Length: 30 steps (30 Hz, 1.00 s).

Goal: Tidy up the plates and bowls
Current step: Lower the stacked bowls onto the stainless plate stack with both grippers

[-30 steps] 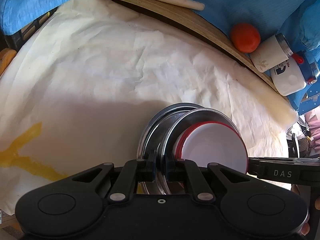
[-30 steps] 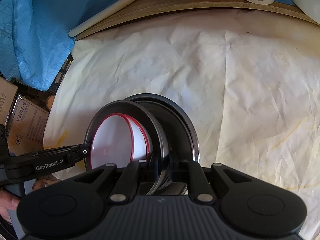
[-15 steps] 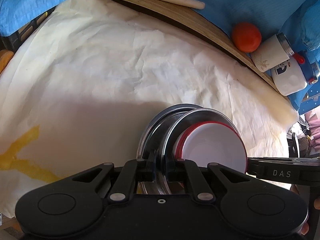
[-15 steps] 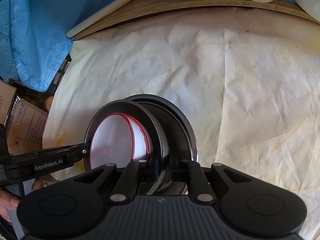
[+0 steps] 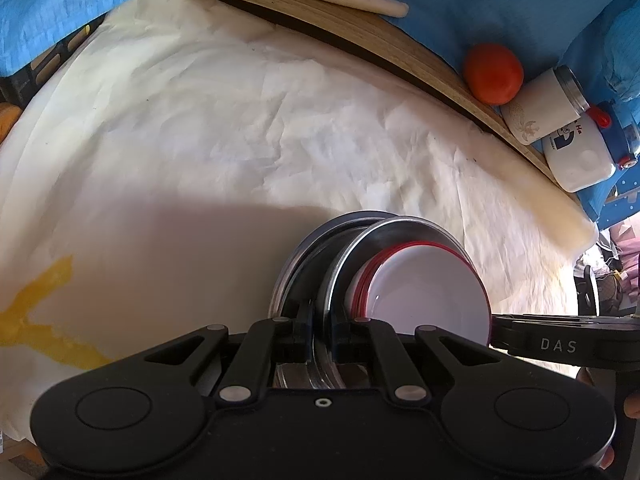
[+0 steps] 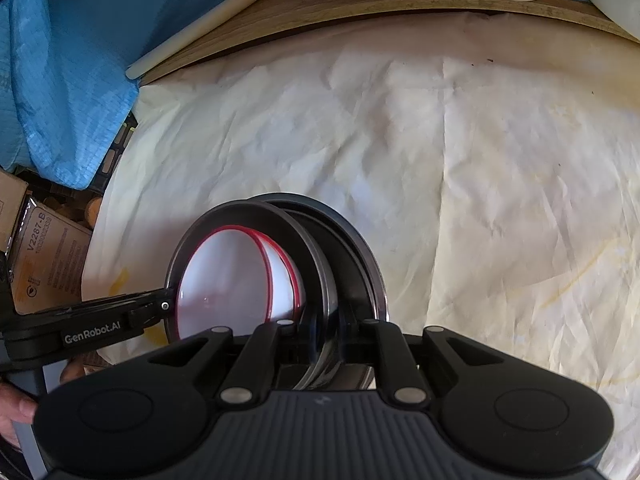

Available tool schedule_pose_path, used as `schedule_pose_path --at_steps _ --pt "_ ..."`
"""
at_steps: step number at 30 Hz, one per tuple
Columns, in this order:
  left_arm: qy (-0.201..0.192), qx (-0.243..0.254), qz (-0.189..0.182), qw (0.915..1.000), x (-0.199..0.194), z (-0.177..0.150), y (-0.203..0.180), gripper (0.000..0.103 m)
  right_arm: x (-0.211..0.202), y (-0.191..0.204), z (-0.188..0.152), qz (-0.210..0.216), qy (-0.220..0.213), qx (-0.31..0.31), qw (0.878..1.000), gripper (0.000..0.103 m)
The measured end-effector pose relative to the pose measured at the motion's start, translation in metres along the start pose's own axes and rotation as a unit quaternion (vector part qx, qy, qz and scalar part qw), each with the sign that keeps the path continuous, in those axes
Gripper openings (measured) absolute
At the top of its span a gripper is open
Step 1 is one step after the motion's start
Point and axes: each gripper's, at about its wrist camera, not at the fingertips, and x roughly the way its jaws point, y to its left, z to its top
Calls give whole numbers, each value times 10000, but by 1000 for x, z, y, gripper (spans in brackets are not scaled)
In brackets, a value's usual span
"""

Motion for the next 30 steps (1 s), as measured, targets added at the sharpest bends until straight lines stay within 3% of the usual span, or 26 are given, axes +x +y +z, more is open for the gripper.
schedule_pose_path --at_steps 30 --pt "15 28 34 10000 -2 -4 0 6 4 1 -4 24 140 -48 9999 13"
